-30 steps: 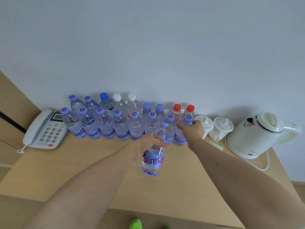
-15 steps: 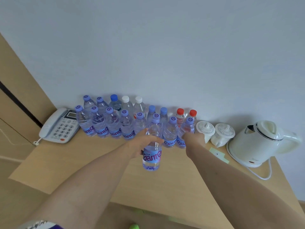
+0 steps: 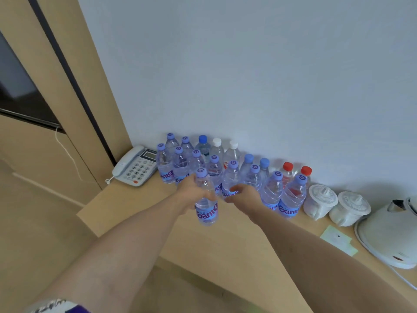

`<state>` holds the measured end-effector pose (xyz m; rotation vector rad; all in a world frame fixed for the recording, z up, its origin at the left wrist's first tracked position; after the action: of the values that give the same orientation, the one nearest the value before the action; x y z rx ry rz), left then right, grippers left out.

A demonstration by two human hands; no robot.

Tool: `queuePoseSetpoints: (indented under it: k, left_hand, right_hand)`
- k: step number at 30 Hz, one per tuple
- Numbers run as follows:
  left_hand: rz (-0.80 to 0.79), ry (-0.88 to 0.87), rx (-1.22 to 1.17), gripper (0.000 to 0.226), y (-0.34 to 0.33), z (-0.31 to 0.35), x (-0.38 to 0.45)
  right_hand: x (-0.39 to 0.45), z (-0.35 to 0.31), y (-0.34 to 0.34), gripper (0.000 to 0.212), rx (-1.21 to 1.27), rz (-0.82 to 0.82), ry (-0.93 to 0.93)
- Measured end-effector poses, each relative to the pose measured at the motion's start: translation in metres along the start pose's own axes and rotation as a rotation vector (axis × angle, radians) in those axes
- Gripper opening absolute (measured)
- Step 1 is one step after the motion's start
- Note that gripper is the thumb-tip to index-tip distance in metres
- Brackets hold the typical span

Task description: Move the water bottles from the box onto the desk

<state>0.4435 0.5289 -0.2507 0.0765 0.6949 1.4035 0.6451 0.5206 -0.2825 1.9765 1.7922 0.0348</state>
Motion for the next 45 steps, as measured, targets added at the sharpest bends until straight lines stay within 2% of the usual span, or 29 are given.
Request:
queuePoseSetpoints:
  k: [4, 11, 16, 19, 22, 28, 38, 45]
  left_hand:
    - [0.035, -0.039, 0.033, 0.058, 0.043, -0.017, 0.016]
    - [-0.007, -0.093, 0.131, 0.045, 0.123, -0.048, 0.064]
    - [0.003, -0.135, 0.247, 0.063, 0.168, -0.063, 0.104]
    - [0.005, -0.159, 0.302, 0.061, 0.183, -0.067, 0.123]
    - [0.013, -0.196, 0.346, 0.053, 0.192, -0.064, 0.140]
    - [-0.046, -0.235, 0.370, 0.056, 0.190, -0.062, 0.168]
    - [0.002, -0.356, 0.436, 0.049, 0.178, -0.059, 0.174]
    - [0.012, -0.373, 0.429, 0.078, 0.174, -0.064, 0.177]
  right_hand:
    - [0.012, -0.024, -0.044, 0.048, -0.210, -0.018, 0.064]
    - [0.031, -0.058, -0.124, 0.055, -0.473, 0.016, 0.085]
    - [0.041, -0.077, -0.171, 0.052, -0.580, 0.071, 0.090]
    - [0.043, -0.074, -0.193, 0.053, -0.583, 0.074, 0.038]
    - [0.045, -0.067, -0.203, 0.054, -0.607, 0.078, -0.022]
    - [0.048, -0.058, -0.211, 0.054, -0.601, 0.104, -0.095]
    - [0.057, -0.051, -0.211, 0.055, -0.606, 0.116, -0.144]
    - [0.044, -0.034, -0.215, 0.057, -0.611, 0.101, -0.200]
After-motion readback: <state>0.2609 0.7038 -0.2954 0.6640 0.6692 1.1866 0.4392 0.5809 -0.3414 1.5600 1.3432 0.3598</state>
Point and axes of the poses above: each hand's wrist, its own x-axis towards the middle knuckle, its own y-axis out of the back of the hand, z = x × y, the point moved 8 cm from there along x, towards the middle knuckle, and after that the axes turned 8 degrees about x, right-handed, at the moved point
